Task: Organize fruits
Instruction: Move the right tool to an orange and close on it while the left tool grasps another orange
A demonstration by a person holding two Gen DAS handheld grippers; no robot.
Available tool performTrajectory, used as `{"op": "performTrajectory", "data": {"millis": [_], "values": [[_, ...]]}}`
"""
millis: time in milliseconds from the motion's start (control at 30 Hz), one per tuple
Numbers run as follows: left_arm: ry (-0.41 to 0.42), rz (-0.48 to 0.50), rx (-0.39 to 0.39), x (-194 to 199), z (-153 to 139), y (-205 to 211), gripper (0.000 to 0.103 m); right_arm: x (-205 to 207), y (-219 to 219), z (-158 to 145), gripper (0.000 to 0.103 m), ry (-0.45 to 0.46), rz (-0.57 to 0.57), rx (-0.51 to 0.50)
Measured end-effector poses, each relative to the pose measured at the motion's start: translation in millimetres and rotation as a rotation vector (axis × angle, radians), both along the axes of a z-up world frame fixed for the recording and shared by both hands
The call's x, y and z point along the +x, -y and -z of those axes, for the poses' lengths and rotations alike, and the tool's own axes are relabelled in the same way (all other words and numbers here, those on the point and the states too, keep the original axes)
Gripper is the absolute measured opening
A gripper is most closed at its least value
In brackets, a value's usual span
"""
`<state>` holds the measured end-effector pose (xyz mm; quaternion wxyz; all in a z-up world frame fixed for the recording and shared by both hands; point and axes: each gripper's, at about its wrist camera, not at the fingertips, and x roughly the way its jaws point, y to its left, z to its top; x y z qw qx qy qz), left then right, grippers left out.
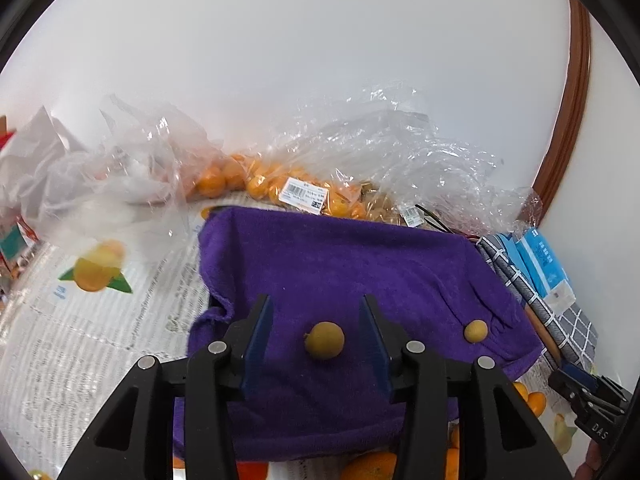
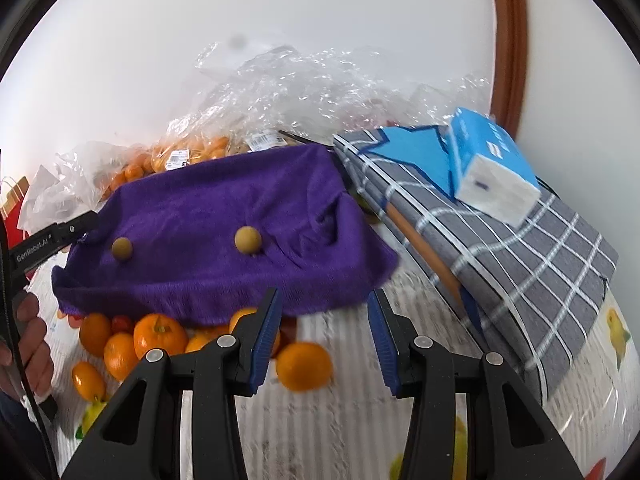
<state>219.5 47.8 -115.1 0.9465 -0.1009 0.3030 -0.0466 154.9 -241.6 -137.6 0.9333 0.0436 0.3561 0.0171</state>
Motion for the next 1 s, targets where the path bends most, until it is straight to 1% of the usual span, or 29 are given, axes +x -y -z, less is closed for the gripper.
{"op": "performTrajectory", "data": {"millis": [100, 200, 300, 367, 400, 433, 467, 500, 567, 633, 700, 767, 833, 1000], "values": [[0.006, -0.001, 0.001, -10.9, -7.1, -2.8, 0.047, -4.6, 0.3, 3.9, 0.045, -0.016, -0.019, 0.014], [0.0, 0.007, -0.025, -29.4, -8.0, -10.3, 0.047, -6.3, -2.3, 10.2, 0.045, -0.035, -0.044, 0.023], [-0.011, 0.009, -0.04, -49.3, -3.4, -18.3, 0.047, -3.8, -7.3, 19.2, 0.045, -0.053, -0.067, 0.035], [-0.021, 0.014, -0.054, -63.4, 4.6, -23.4, 0.048, -0.2, -11.0, 27.9, 0.045, -0.075, -0.067, 0.026], [-0.025, 0.013, -0.059, -69.0, 8.6, -25.2, 0.048, 2.6, -13.3, 31.1, 0.044, -0.098, -0.062, 0.008], [-0.031, 0.012, -0.062, -73.9, 13.3, -26.3, 0.048, 3.5, -14.8, 32.1, 0.041, -0.103, -0.065, 0.003], [-0.054, 0.009, -0.063, -78.4, 19.8, -26.8, 0.048, 2.8, -15.6, 32.0, 0.036, -0.094, -0.063, 0.0], [-0.072, 0.012, -0.067, -80.1, 22.5, -26.7, 0.048, 2.0, -16.6, 32.3, 0.034, -0.092, -0.07, -0.003], [-0.074, 0.036, -0.095, -85.5, 24.3, -25.7, 0.048, 0.9, -17.1, 31.6, 0.034, -0.083, -0.08, -0.004], [-0.079, 0.061, -0.101, -87.9, 26.0, -21.5, 0.048, -3.3, -10.9, 28.4, 0.034, -0.054, -0.082, 0.034], [-0.093, 0.11, -0.108, -91.0, 27.8, -13.2, 0.048, -7.3, -4.6, 26.0, 0.034, -0.032, -0.055, 0.053], [-0.095, 0.146, -0.101, -94.9, 28.5, -6.3, 0.048, -8.4, -0.3, 24.6, 0.034, -0.027, -0.046, 0.067], [-0.101, 0.202, -0.088, -98.9, 29.3, 3.8, 0.048, -10.2, 0.7, 23.4, 0.034, -0.018, -0.046, 0.073], [-0.134, 0.284, -0.051, -103.7, 34.9, 21.3, 0.048, -13.0, -3.0, 21.4, 0.034, 0.001, -0.069, 0.068]]}}
